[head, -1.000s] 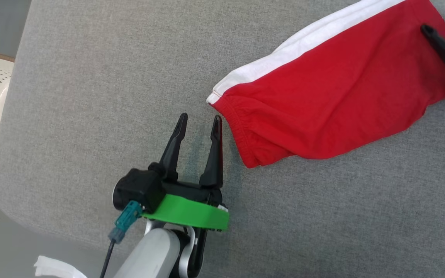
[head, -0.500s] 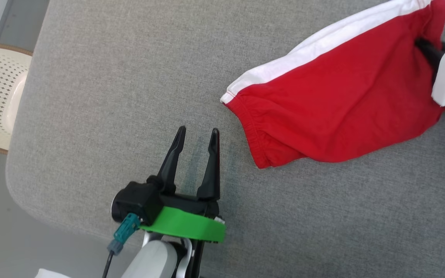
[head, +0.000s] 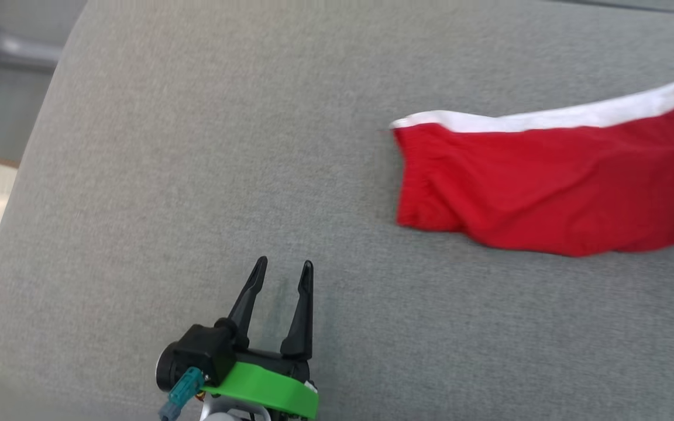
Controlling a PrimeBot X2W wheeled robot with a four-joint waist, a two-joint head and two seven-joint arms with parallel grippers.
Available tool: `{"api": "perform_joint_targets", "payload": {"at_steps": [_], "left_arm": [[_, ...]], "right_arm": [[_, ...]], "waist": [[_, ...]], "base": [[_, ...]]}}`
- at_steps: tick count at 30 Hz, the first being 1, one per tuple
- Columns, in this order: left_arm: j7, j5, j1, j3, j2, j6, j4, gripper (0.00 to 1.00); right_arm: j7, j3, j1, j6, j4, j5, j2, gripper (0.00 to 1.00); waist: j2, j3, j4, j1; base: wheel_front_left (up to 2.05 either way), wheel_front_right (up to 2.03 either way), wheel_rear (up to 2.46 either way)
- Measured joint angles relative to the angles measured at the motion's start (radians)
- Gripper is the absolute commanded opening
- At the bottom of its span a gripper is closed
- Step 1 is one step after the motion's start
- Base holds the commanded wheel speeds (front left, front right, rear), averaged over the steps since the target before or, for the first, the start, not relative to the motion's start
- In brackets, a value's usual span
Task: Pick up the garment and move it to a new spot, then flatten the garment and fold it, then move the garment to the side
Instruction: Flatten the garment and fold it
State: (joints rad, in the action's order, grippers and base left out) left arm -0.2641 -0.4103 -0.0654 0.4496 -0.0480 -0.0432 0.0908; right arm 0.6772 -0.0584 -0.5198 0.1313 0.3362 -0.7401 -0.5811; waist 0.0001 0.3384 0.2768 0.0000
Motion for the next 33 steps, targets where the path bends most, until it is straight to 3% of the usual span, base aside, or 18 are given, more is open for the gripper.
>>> {"api": "perform_joint_targets", "payload": {"at_steps": [5, 9, 14, 17, 22, 33], "left_arm": [[0.0, -0.005, 0.025, 0.01, 0.0, 0.008, -0.004, 1.0], [0.0, -0.02, 0.042, 0.015, 0.0, 0.007, -0.009, 1.0], [0.0, -0.035, 0.044, 0.031, 0.0, 0.003, -0.012, 1.0], [0.0, -0.04, 0.032, 0.046, -0.001, 0.006, -0.004, 1.0], [0.0, -0.052, -0.015, 0.089, 0.0, 0.013, 0.024, 1.0], [0.0, -0.072, -0.036, 0.096, 0.0, 0.007, 0.061, 1.0]], "right_arm": [[0.009, -0.139, 0.023, -0.001, 0.02, 0.068, 0.005, 0.0], [0.075, -0.148, 0.022, -0.001, -0.085, 0.115, 0.054, 0.0], [0.209, -0.087, 0.013, -0.001, -0.252, 0.171, 0.195, 0.0], [0.247, -0.055, -0.017, -0.001, -0.278, 0.216, 0.309, 0.0], [0.232, -0.024, -0.076, -0.001, -0.209, 0.319, 0.471, 0.0], [0.15, -0.009, -0.096, -0.001, -0.072, 0.386, 0.527, 0.0]], "waist": [[0.0, -0.066, -0.04, 0.0], [0.0, -0.103, -0.058, 0.0], [0.0, -0.115, -0.075, 0.0], [0.0, -0.106, -0.073, 0.0], [0.0, -0.091, -0.044, 0.0], [0.0, -0.083, 0.019, 0.0]], "base": [[0.0, 0.0, 0.0], [0.0, 0.0, 0.0], [0.0, 0.0, 0.0], [0.0, 0.0, 0.0], [0.0, 0.0, 0.0], [0.0, 0.0, 0.0]]}}
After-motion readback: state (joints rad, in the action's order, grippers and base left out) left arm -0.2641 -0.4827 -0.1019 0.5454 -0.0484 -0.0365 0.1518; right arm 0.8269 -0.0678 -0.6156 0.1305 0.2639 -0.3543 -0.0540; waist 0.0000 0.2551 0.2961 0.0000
